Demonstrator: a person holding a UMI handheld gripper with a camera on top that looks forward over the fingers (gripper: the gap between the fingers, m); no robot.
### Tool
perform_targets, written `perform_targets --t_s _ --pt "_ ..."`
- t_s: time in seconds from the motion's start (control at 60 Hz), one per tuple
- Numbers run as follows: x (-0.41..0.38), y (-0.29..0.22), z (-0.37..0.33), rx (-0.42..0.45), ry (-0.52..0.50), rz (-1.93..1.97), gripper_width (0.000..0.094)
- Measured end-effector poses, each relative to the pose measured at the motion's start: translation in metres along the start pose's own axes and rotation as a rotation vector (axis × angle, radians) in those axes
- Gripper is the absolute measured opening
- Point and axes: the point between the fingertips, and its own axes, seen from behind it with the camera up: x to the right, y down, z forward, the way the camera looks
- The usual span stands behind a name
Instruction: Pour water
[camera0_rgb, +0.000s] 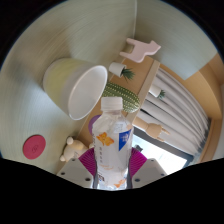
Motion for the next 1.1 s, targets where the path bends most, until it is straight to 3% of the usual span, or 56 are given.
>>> perform_targets --t_s 0.117,0.317,0.483,0.833,1.0,1.1 --pt "0.032 0.007 -0.016 0.015 -0.036 0.449 0.0385" --pt "0.091 0.041 -0.048 0.054 -0.006 1.323 0.0391" --pt "0.068 0.069 -0.057 0.036 -0.006 1.813 0.0391" --pt "-0.062 0.060 -0.028 -0.055 -0.084 2.044 0.0391" --pt "-0.102 0.048 -0.019 -0.058 -0.119 2.071 0.0391" --pt "-0.100 0.050 -0.018 -0.029 -0.079 2.079 0.0404"
